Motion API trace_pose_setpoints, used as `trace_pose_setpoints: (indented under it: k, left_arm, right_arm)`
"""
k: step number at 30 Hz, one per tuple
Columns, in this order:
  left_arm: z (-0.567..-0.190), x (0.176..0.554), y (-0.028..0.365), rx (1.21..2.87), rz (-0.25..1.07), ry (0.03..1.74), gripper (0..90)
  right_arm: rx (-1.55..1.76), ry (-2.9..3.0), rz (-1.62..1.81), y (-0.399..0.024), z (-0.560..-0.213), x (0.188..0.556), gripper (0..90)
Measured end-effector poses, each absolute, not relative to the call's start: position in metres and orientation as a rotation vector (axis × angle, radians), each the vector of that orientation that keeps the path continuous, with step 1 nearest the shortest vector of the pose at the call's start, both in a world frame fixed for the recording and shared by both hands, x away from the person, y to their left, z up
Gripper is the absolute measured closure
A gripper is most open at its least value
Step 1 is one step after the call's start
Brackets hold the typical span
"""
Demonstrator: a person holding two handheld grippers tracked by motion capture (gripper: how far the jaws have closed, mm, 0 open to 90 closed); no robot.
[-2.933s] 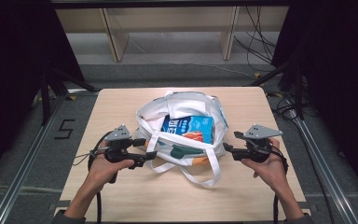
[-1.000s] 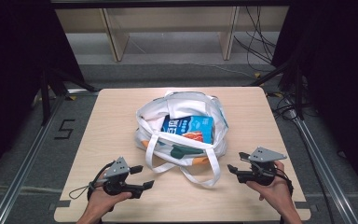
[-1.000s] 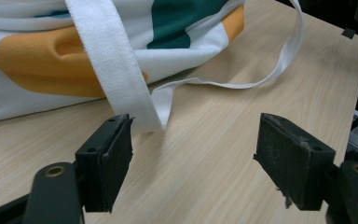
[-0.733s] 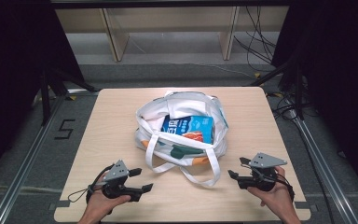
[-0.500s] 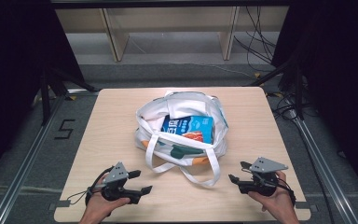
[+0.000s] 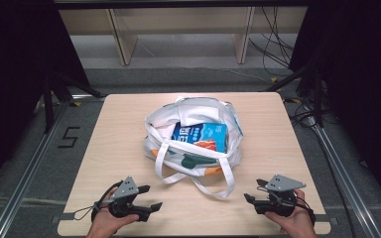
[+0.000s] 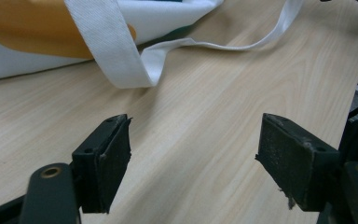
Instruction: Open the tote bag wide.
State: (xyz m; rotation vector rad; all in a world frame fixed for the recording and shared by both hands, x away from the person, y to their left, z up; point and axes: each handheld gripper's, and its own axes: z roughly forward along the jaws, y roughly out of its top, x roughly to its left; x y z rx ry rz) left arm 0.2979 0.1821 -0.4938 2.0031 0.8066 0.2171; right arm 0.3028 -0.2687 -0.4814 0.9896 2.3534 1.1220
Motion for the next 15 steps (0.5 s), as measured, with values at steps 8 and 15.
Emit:
trace_pose_setpoints:
  k: [8, 15]
  left_arm:
    - [-0.498, 0.291, 0.179, 2.016, 0.2, 0.809, 24.7]
    - [-0.499, 0.29, 0.18, 2.024, 0.23, 0.803, 24.7]
  right_arm:
    - [1.004, 2.363, 1.115, -0.274, -0.486, 0.295, 31.8]
    - [1.007, 2.374, 1.117, -0.275, -0.487, 0.29, 31.9]
